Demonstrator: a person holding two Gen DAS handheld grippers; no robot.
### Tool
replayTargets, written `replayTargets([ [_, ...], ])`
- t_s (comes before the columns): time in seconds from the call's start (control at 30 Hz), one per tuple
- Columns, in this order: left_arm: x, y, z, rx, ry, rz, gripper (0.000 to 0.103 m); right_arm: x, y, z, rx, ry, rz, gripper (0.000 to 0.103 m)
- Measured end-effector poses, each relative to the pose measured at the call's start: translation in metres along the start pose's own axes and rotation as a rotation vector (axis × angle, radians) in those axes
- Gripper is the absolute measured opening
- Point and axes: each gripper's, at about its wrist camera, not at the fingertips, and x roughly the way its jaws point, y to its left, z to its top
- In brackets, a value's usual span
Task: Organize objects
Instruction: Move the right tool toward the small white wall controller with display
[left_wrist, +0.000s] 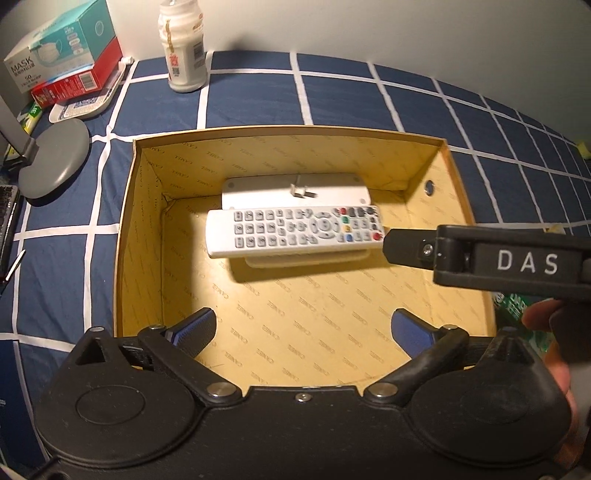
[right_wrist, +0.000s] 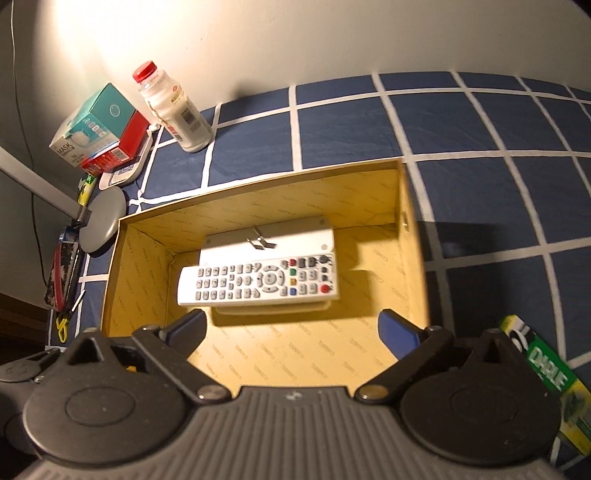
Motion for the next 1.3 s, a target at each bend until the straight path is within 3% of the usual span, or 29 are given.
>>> replayTargets([
  [0.8,-0.025,-0.089,-0.040,0.165,-0.039,-0.044,0.103,-0.078,-0.079,-0.056,0.143,-0.121,-0.071,0.103],
  [1.3,0.000,-0.217,-0.069,0.371,0.026,-0.128,0.103,-0.126,-0.209,-0.104,0.367,-0.159,-0.160,0.103],
])
